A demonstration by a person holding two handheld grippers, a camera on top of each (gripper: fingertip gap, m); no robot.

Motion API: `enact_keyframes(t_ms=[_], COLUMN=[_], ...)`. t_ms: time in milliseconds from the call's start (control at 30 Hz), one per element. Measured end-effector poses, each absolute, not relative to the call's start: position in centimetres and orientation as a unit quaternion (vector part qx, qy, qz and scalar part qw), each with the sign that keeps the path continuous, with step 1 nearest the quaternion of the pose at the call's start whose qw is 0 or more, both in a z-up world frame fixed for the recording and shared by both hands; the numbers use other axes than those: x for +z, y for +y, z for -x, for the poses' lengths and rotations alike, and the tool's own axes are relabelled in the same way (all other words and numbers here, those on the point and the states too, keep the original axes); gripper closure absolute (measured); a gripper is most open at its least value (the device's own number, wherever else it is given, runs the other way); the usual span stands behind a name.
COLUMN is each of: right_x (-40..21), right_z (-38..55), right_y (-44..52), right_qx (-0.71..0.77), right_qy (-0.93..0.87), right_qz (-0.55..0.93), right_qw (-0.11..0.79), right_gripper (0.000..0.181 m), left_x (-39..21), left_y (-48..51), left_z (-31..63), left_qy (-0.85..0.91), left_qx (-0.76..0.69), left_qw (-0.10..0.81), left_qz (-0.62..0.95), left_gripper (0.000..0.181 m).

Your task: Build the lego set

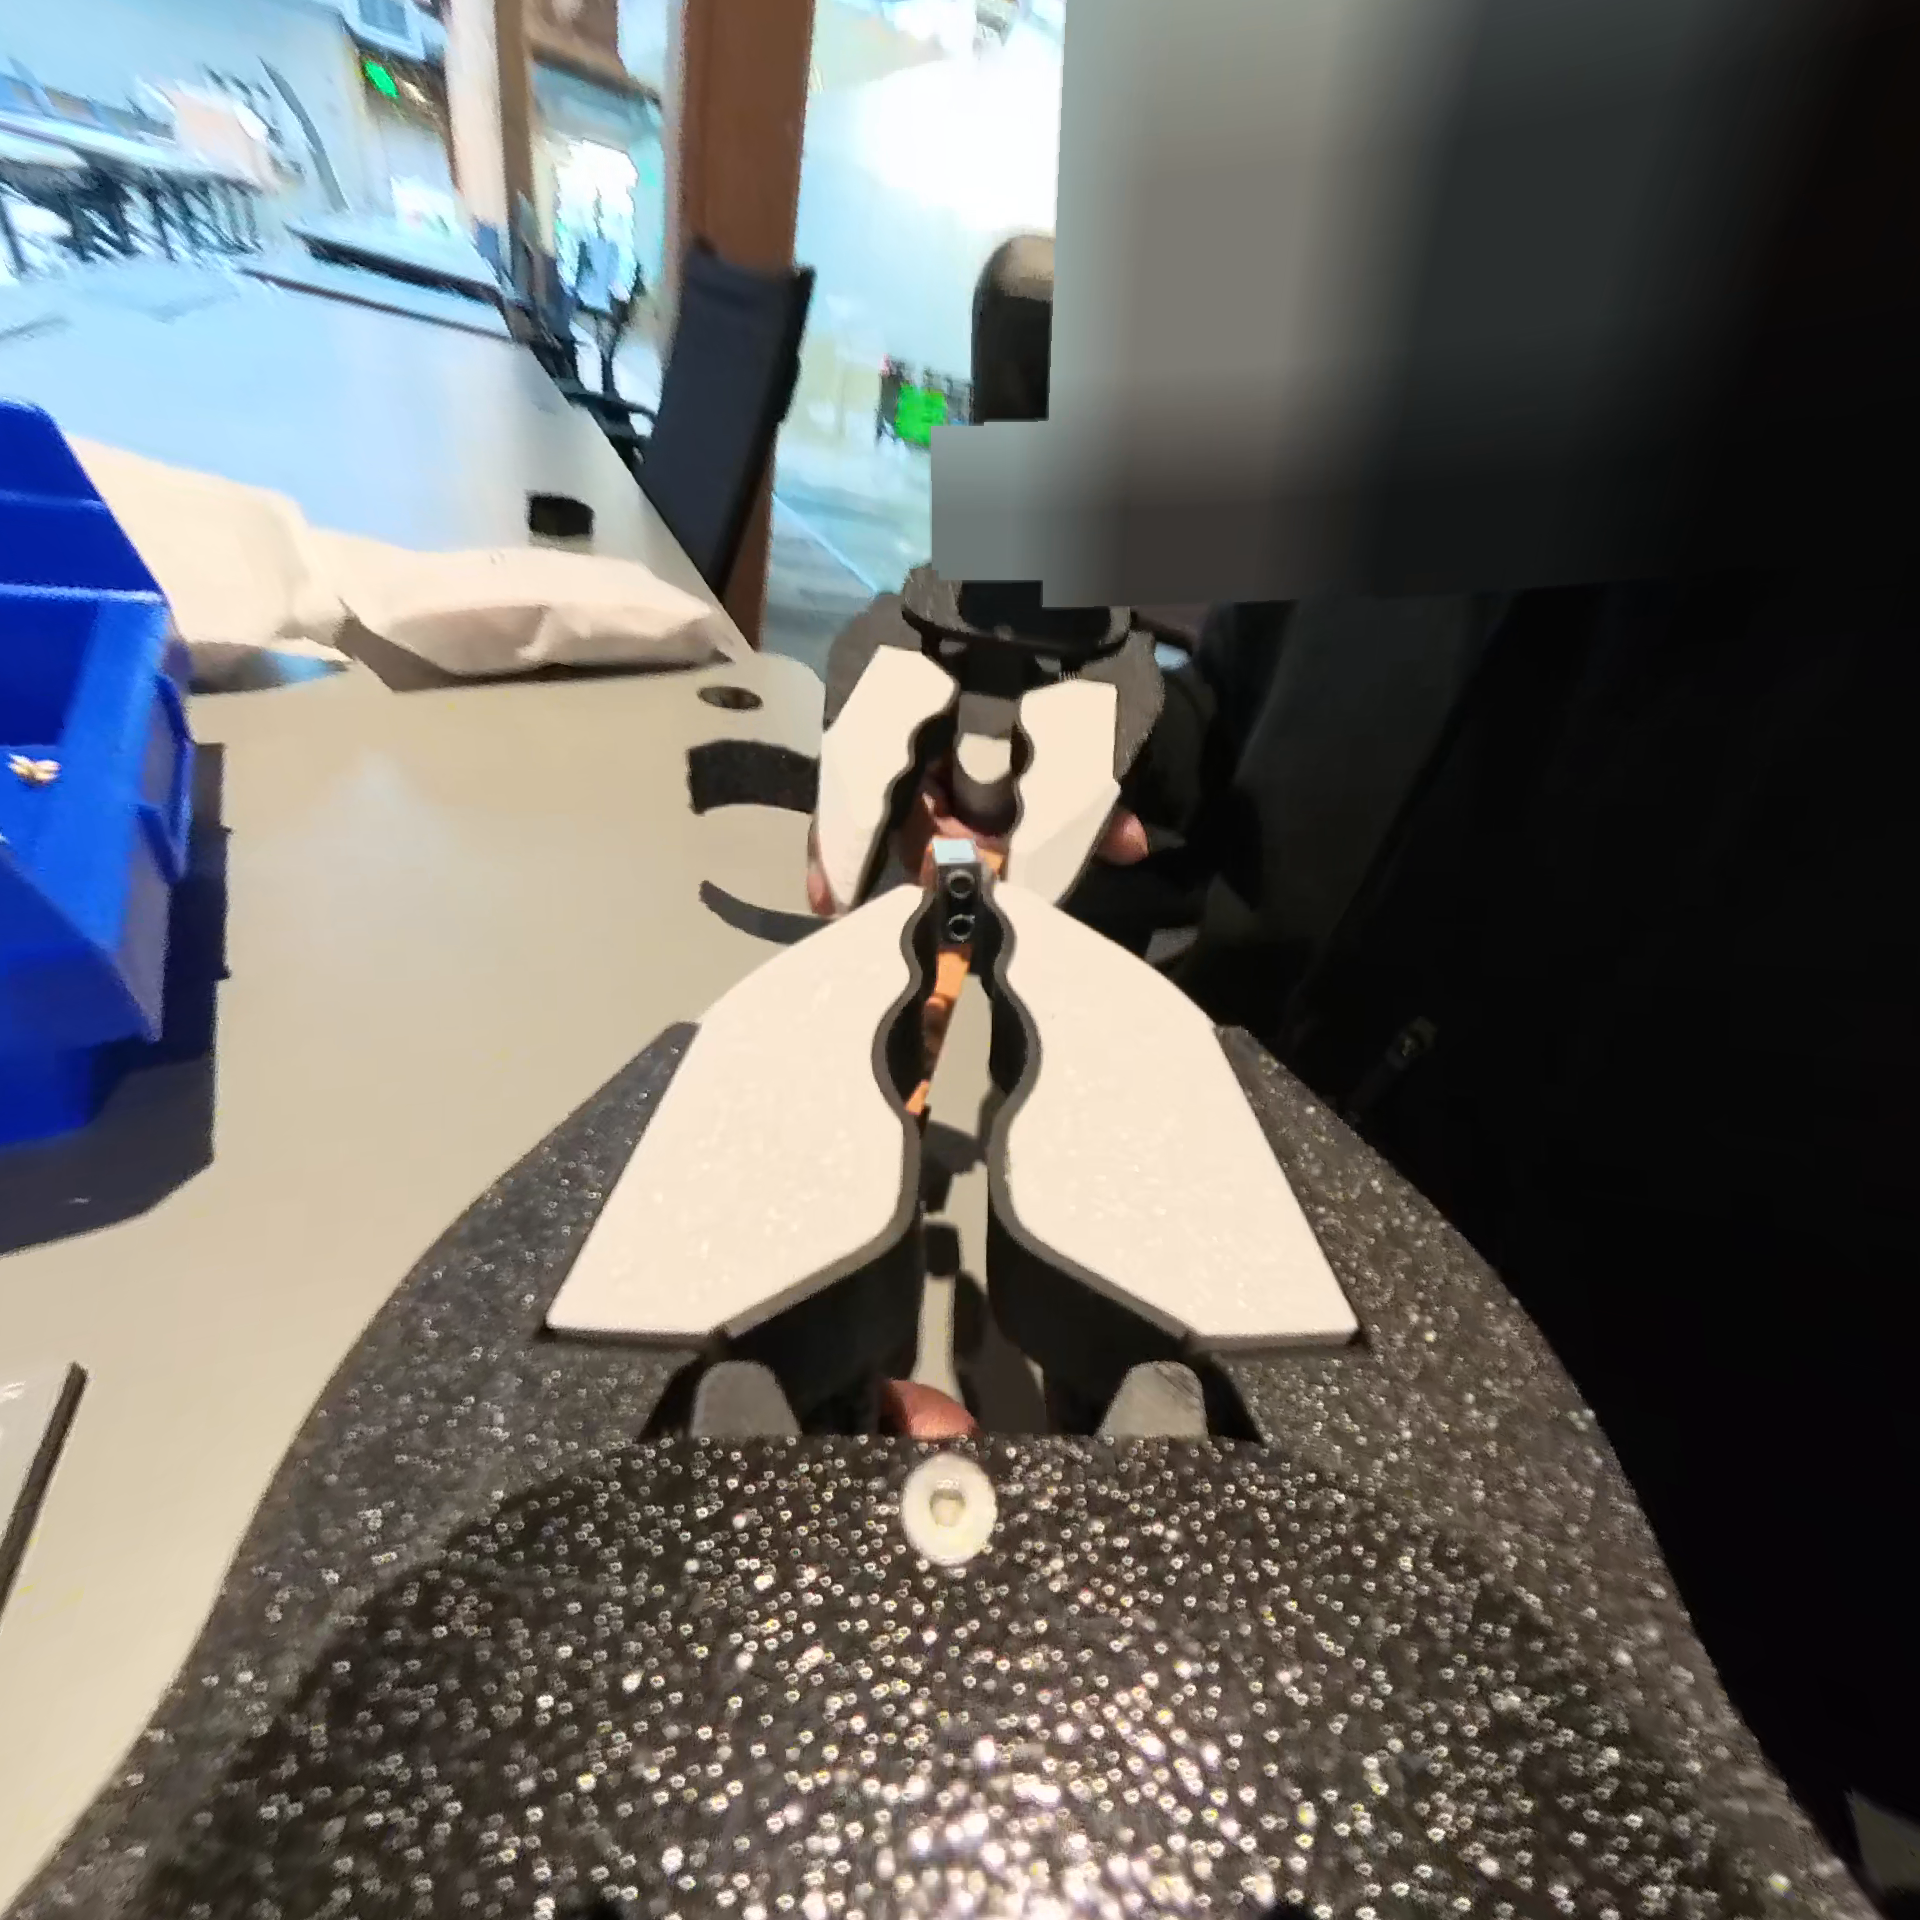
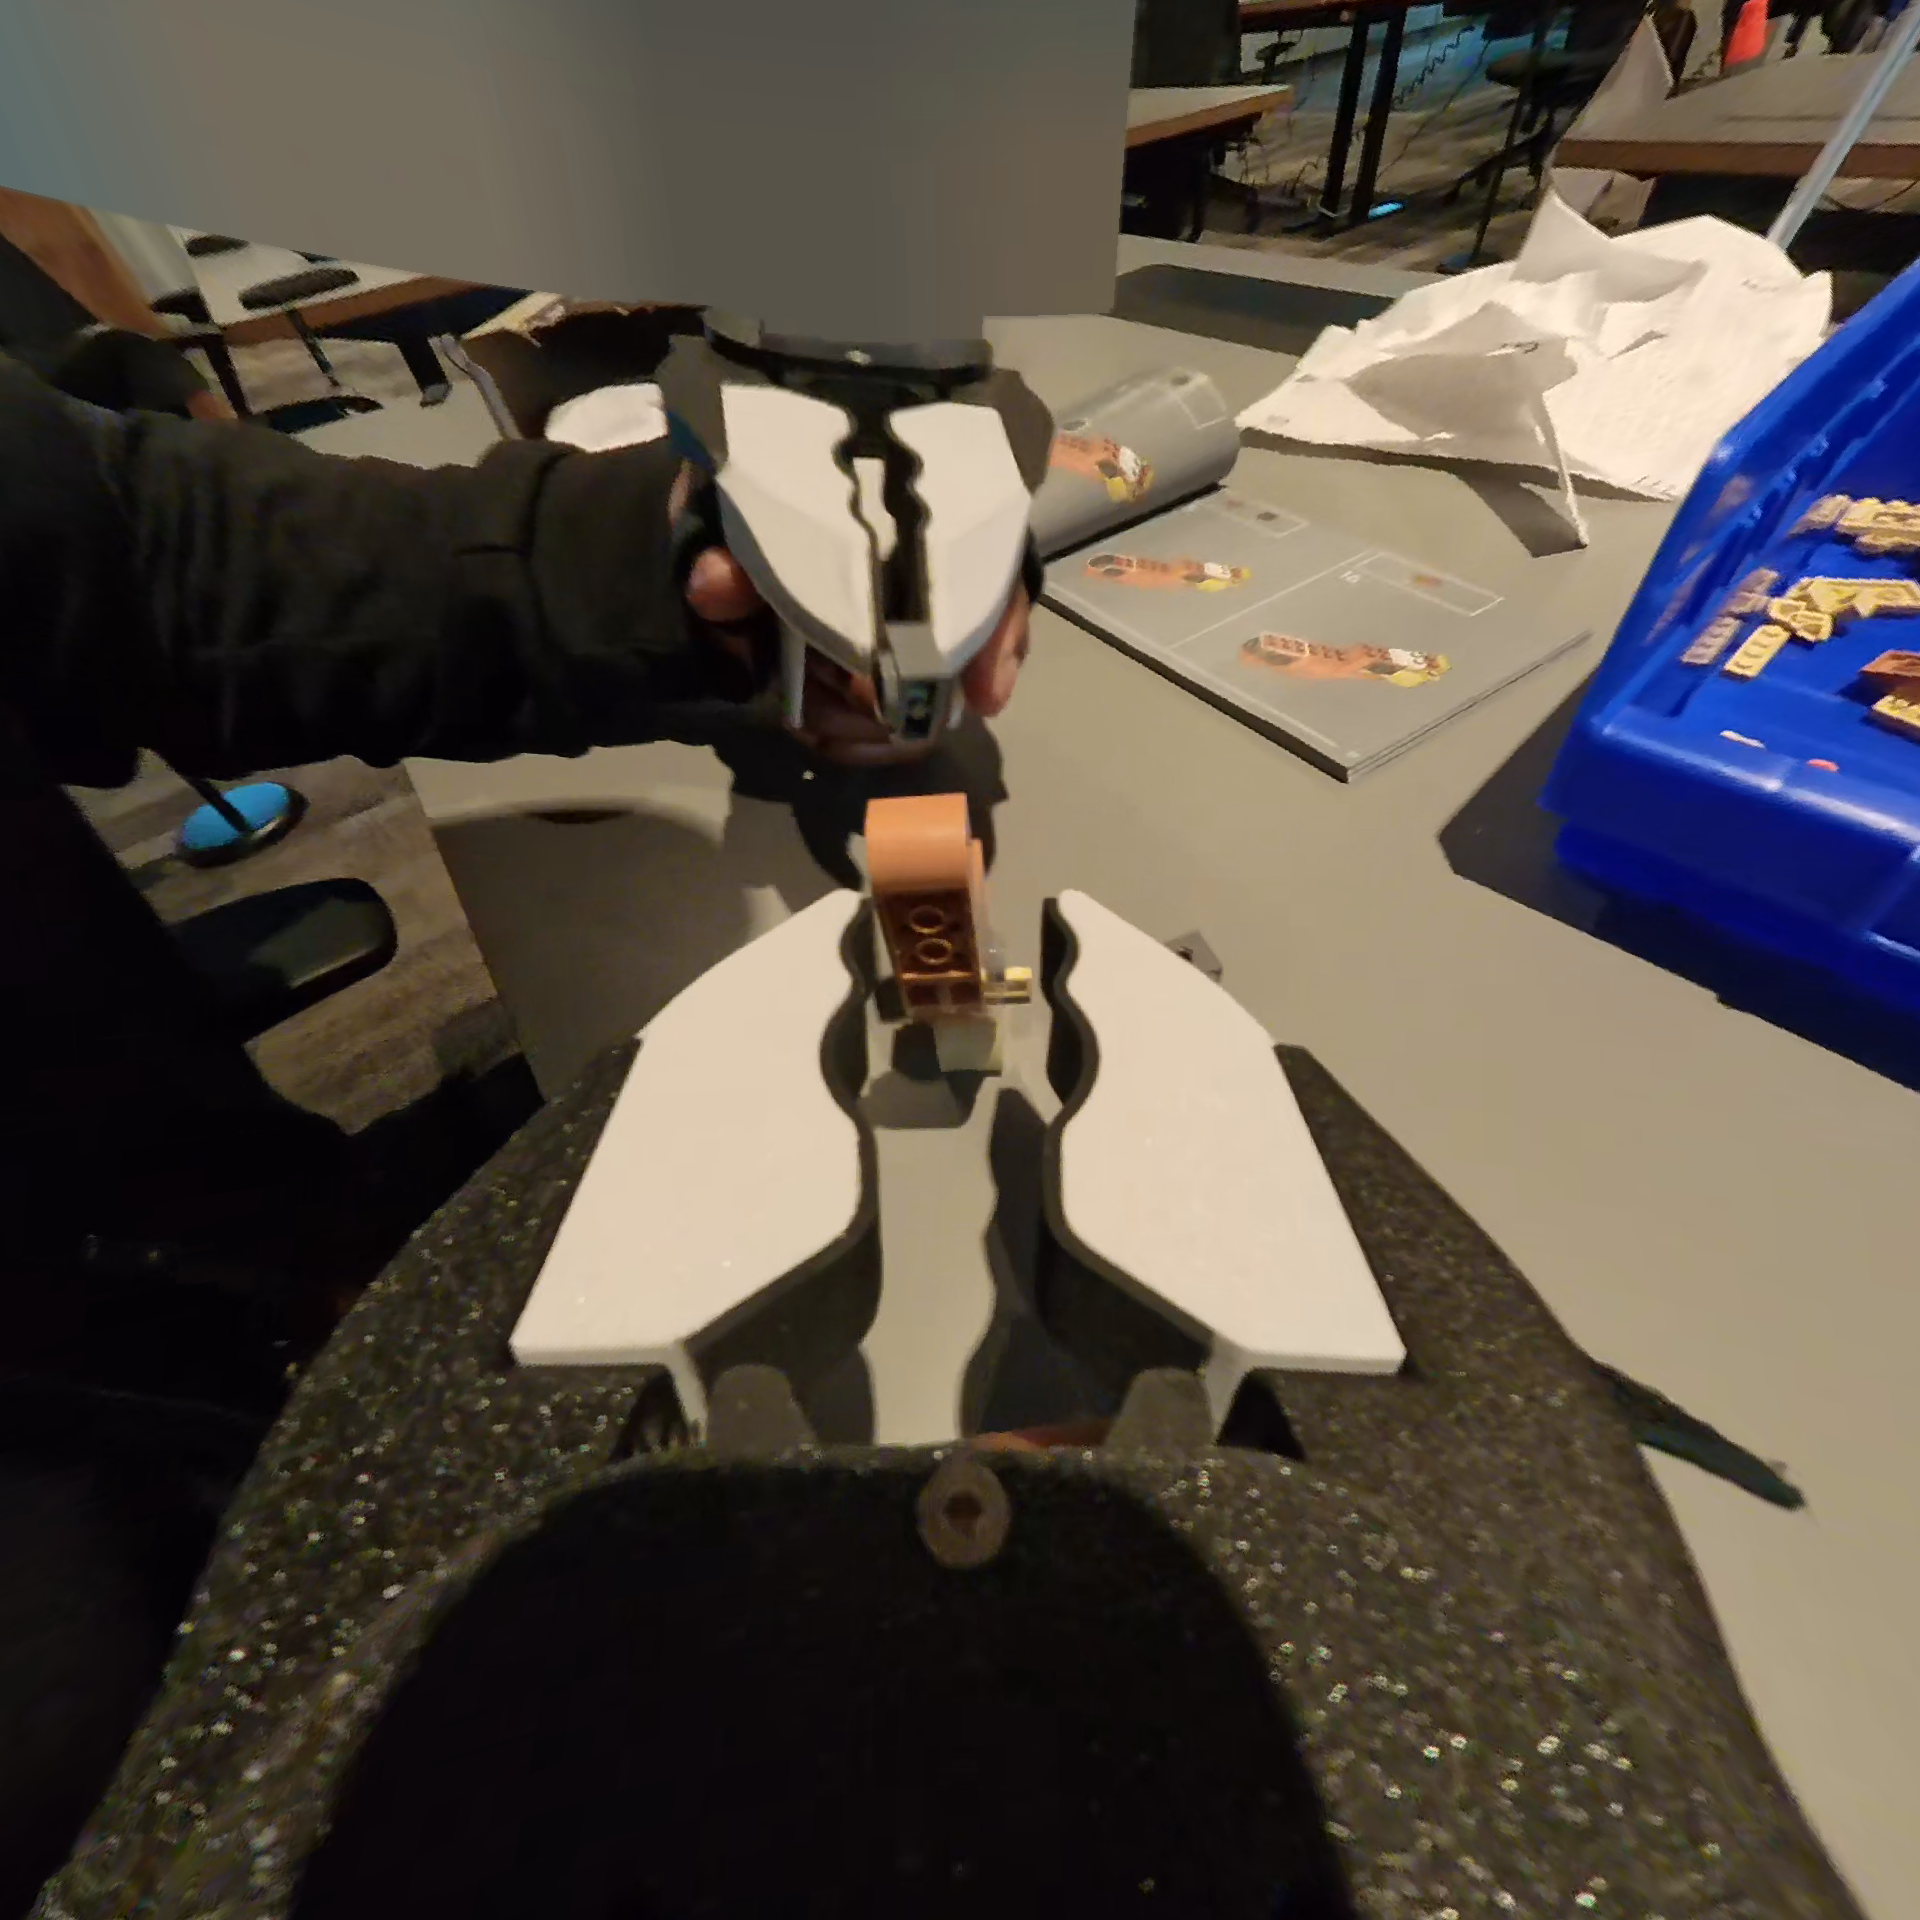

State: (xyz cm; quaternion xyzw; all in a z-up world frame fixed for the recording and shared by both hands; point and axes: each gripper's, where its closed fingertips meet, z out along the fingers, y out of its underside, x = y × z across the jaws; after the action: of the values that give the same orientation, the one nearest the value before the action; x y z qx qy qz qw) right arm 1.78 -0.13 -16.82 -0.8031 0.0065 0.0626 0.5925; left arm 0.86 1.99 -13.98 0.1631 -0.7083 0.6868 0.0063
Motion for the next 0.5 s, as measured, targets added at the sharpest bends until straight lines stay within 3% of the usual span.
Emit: enact_keyframes(t_ms=[133,500], right_x=[-16.8,-16.8], right_z=[-1.8,-2.1], right_y=[-0.1,1.4], right_qx=[0.065,0.058], right_qy=[-0.002,-0.056], right_qz=[0.802,0.801], right_qw=[0.593,0.593], right_gripper=[0.164,0.165], left_x=[-14.3,-14.4], left_y=[1.8,3.2], left_z=[-0.9,-0.6], left_qy=[-0.718,-0.721], left_qx=[0.678,0.671], left_qw=[0.017,-0.029], left_qz=[-0.159,-0.168], left_gripper=[0.175,0.175])
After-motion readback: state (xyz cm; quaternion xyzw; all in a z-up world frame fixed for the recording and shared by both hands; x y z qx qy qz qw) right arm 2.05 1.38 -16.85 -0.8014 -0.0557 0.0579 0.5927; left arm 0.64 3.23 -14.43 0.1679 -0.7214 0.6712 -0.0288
